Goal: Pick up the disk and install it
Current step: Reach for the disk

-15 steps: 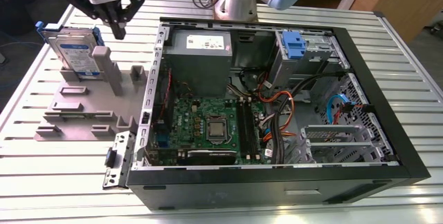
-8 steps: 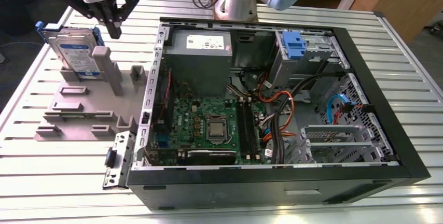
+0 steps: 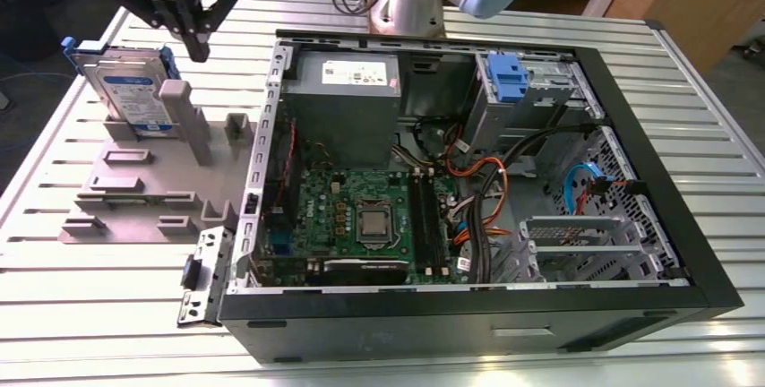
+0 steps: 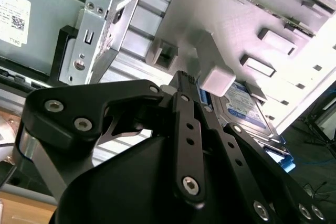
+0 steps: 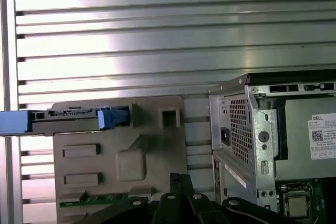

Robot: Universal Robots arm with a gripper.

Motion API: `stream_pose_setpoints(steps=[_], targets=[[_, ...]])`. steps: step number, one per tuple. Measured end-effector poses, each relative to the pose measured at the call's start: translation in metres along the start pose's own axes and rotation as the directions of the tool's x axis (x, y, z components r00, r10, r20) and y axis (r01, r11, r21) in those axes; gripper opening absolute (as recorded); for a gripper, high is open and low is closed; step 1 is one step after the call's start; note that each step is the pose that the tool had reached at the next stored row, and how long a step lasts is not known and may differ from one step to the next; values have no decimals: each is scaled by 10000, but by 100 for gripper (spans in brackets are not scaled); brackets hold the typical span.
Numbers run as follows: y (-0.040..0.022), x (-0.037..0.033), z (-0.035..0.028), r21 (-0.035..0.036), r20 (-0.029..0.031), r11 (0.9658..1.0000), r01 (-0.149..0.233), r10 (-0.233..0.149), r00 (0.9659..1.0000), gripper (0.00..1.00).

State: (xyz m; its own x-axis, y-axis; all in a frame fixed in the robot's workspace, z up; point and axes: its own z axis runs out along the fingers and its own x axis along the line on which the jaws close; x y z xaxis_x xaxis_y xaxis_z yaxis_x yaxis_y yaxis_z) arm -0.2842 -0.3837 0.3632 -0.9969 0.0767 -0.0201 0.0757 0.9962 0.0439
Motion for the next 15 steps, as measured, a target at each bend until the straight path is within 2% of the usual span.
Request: stream_pose_setpoints(steps=[4, 11, 15], targets=[[28, 60, 11, 8, -54, 10000, -10, 10, 10000, 11], [103, 226, 35, 7, -58, 10000, -11, 11, 10000, 11], [119, 326, 43, -3, -58, 10000, -9, 9, 10000, 11]])
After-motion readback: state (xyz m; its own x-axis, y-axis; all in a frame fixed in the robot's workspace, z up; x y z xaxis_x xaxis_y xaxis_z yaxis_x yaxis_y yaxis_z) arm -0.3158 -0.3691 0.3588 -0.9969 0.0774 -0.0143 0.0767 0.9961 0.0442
